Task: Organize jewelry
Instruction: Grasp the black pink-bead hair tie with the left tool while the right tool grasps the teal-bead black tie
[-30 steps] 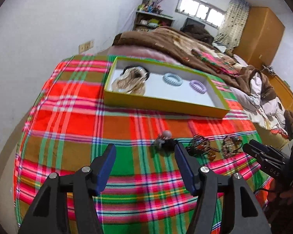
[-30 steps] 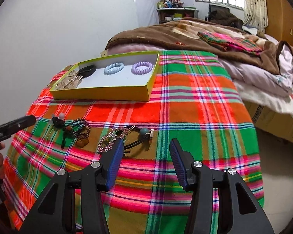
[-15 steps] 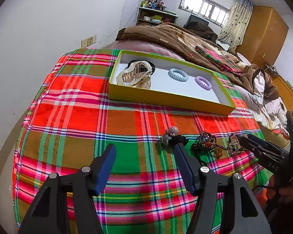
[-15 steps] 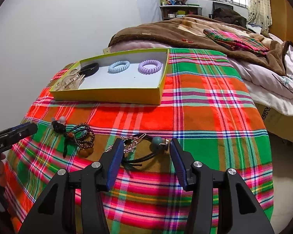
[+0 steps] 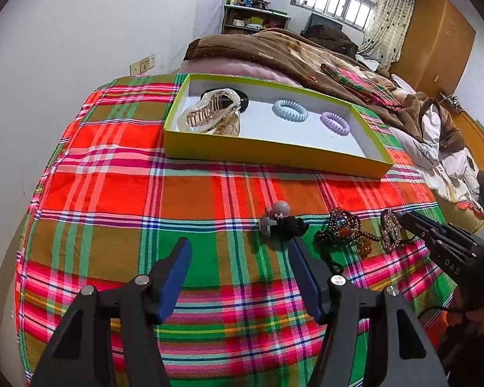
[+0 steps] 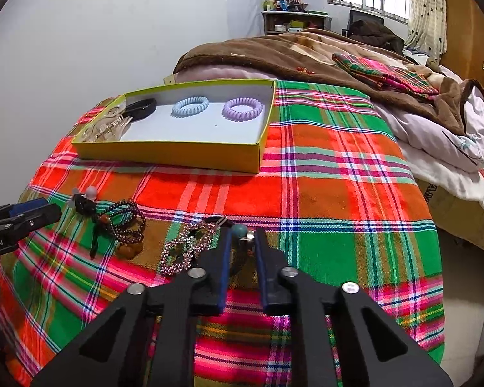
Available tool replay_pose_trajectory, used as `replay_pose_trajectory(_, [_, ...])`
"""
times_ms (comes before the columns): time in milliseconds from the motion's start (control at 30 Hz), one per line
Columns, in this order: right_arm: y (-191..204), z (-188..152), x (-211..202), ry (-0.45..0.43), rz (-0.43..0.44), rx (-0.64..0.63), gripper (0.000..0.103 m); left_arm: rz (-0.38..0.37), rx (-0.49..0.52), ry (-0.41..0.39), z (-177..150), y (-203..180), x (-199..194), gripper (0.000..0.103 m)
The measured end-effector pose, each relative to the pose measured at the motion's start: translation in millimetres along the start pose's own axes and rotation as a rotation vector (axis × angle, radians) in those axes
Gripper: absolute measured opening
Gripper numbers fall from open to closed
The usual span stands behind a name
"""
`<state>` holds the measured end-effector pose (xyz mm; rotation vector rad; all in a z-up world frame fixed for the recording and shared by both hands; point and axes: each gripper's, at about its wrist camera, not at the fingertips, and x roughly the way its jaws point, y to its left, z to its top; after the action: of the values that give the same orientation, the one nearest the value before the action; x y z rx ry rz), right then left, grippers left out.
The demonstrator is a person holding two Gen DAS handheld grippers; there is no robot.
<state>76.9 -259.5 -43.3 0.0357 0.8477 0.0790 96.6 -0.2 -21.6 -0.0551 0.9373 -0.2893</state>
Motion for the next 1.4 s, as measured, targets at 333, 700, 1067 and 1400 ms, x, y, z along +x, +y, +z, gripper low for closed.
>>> replay_pose_trajectory(333, [-0.9, 1.5, -11.3, -0.053, -0.004, -0.017, 0.007, 0.001, 0.013, 0.023, -0.4, -7.6, 8.3, 0.064])
replay_pose_trajectory(700, [-8.9, 12.3, -38.6, -0.139, -0.003, -0.009, 0.006, -0.013, 0.026, 0.036, 0.9, -10.7, 10.7, 0.064])
replay_pose_trajectory(1067, [-11.7, 19.9, -60.2, -0.205, -0.011, -0.012, 0.006, 0.012, 0.068, 0.037, 10.2, -20.9, 21.6, 0.064])
replay_pose_trajectory(1400, [-9.8, 22.2, -60.9, -0.212, 0.01, -0.012, 0.006, 0.047, 0.098, 0.047, 16.9, -30.8, 33.7, 0.064])
